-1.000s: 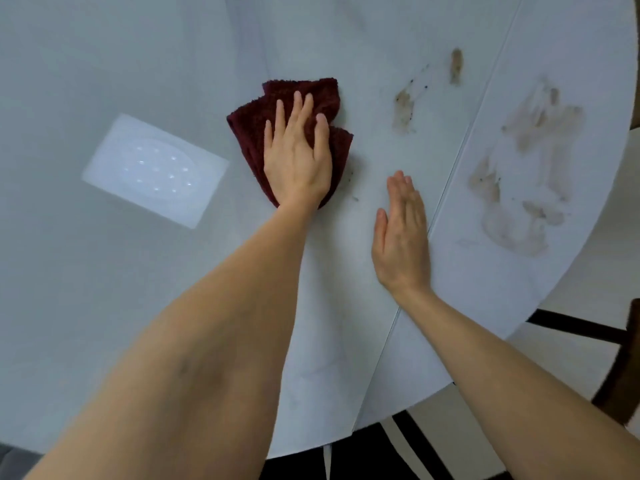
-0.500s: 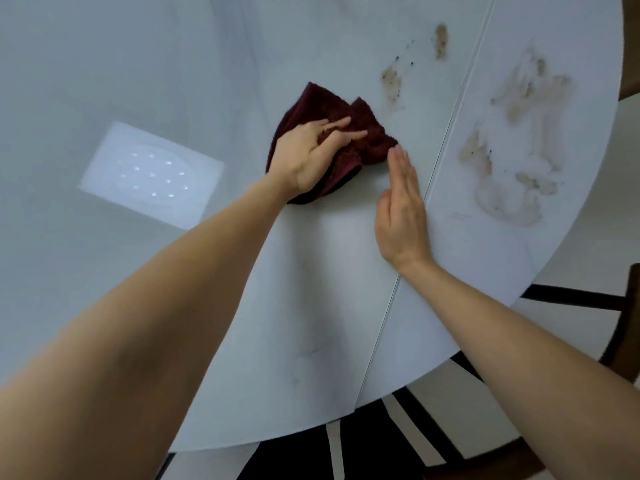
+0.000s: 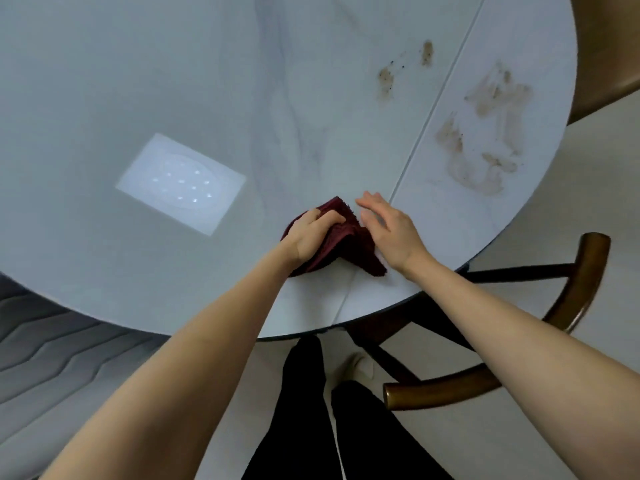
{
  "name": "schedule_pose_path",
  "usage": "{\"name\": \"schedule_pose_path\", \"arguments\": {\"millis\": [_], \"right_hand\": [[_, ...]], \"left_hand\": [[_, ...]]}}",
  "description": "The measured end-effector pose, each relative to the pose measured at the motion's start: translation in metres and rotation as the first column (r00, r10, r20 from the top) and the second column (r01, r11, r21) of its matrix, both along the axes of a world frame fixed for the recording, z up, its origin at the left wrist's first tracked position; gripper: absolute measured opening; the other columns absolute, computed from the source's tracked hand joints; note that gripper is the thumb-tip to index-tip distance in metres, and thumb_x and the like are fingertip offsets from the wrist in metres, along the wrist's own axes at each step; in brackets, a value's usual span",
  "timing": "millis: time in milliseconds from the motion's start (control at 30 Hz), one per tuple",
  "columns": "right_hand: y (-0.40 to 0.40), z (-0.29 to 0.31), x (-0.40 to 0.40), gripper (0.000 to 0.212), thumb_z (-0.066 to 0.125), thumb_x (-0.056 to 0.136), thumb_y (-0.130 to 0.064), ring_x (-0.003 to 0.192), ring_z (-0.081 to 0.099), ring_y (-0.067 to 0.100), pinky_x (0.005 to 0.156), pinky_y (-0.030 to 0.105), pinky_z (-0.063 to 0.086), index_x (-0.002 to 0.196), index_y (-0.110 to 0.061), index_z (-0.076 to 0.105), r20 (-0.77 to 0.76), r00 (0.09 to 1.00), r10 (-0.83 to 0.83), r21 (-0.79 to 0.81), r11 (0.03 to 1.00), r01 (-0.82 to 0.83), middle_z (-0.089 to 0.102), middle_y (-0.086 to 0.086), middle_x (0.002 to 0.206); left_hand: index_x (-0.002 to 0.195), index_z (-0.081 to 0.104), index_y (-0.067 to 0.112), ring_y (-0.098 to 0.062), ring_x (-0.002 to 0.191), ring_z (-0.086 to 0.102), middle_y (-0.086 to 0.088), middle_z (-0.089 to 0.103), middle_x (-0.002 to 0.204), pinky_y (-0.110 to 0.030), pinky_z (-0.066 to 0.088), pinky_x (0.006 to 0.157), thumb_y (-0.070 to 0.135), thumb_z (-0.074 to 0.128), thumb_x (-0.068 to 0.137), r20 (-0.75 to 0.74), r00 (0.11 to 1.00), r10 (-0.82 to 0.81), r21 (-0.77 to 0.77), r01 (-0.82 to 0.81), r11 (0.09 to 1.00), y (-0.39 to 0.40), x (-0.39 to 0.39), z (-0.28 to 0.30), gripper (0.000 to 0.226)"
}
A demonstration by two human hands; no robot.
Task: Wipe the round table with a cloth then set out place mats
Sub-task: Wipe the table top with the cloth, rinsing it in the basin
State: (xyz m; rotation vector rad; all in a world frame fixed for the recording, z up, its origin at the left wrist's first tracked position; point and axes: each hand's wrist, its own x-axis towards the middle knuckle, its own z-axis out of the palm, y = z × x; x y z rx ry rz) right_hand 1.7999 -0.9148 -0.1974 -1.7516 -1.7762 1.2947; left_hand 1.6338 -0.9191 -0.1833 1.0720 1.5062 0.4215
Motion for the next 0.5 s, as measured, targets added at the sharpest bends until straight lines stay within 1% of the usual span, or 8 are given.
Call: {"name": "schedule_pose_path", "arguments": {"millis": [100,167,233,300,367,400,433,500], "right_hand": [[-0.015,0.026,0.007,0.040,0.038,0.103,-0.034,0.127,0.051,0.012,0.104,0.020,0.032,0.124,-0.010,0.063,-0.226,0.965,-0.131,-0.216,0.973,0.082,0.061,0.002,0.131],[-0.024,0.045,0.011,0.050,0.037,0.101,-0.048,0.114,0.060,0.013,0.102,0.026,0.038,0.113,-0.011,0.069,-0.362,0.909,-0.206,-0.364,0.929,0.065,0.067,0.002,0.118],[-0.031,0.061,0.013,0.054,0.040,0.097,-0.054,0.107,0.065,0.018,0.100,0.032,0.045,0.106,-0.011,0.070,-0.473,0.815,-0.334,-0.502,0.863,0.062,0.071,0.005,0.110],[-0.037,0.067,0.011,0.045,0.047,0.096,-0.051,0.103,0.068,0.019,0.094,0.031,0.050,0.106,-0.014,0.070,-0.495,0.777,-0.389,-0.556,0.829,0.061,0.072,0.005,0.108],[-0.043,0.075,0.010,0.037,0.052,0.095,-0.044,0.096,0.070,0.016,0.082,0.027,0.053,0.108,-0.014,0.070,-0.464,0.815,-0.347,-0.525,0.849,0.063,0.073,0.004,0.106],[-0.045,0.081,0.009,0.034,0.054,0.095,-0.040,0.092,0.070,0.017,0.078,0.027,0.053,0.110,-0.013,0.069,-0.442,0.840,-0.315,-0.489,0.870,0.069,0.073,0.004,0.104],[-0.046,0.084,0.008,0.033,0.055,0.096,-0.037,0.088,0.069,0.017,0.073,0.028,0.052,0.111,-0.011,0.068,-0.409,0.864,-0.293,-0.457,0.886,0.084,0.073,0.003,0.101],[-0.045,0.089,0.008,0.030,0.052,0.099,-0.030,0.082,0.067,0.016,0.064,0.026,0.050,0.115,-0.010,0.066,-0.323,0.916,-0.238,-0.361,0.926,0.113,0.070,0.001,0.095]], "left_hand": [[0.081,0.064,0.016,-0.015,0.062,0.057,-0.005,0.061,0.070,-0.026,0.046,0.064,0.033,0.044,0.095,0.276,0.902,0.333,-0.301,-0.248,0.921,-0.028,-0.003,0.030,0.030],[0.075,0.066,0.022,-0.011,0.048,0.057,0.000,0.059,0.054,-0.021,0.046,0.054,0.029,0.038,0.100,0.379,0.783,0.493,-0.365,-0.364,0.857,-0.047,-0.010,0.039,0.038],[0.062,0.066,0.020,-0.013,0.050,0.059,-0.001,0.060,0.058,-0.025,0.046,0.059,0.035,0.038,0.102,0.401,0.705,0.585,-0.391,-0.446,0.805,-0.063,-0.012,0.051,0.051],[0.081,0.065,0.012,-0.021,0.066,0.061,-0.006,0.064,0.067,-0.031,0.049,0.070,0.038,0.039,0.101,0.372,0.725,0.580,-0.396,-0.441,0.805,-0.075,-0.011,0.065,0.041],[0.099,0.057,0.012,-0.017,0.069,0.053,-0.001,0.063,0.058,-0.023,0.051,0.061,0.018,0.036,0.103,0.347,0.813,0.468,-0.322,-0.365,0.873,-0.090,-0.009,0.089,0.023],[0.100,0.057,0.011,-0.014,0.066,0.049,0.000,0.060,0.056,-0.018,0.048,0.053,0.008,0.033,0.103,0.349,0.842,0.411,-0.256,-0.336,0.906,-0.094,-0.011,0.095,0.024],[0.090,0.055,0.011,-0.013,0.064,0.048,0.000,0.058,0.057,-0.017,0.047,0.050,0.003,0.032,0.102,0.336,0.850,0.406,-0.220,-0.349,0.911,-0.097,-0.010,0.104,0.028],[0.080,0.055,0.011,-0.017,0.058,0.057,-0.004,0.061,0.062,-0.023,0.051,0.051,0.005,0.036,0.102,0.343,0.854,0.391,-0.195,-0.342,0.919,-0.094,-0.007,0.117,0.029]]}}
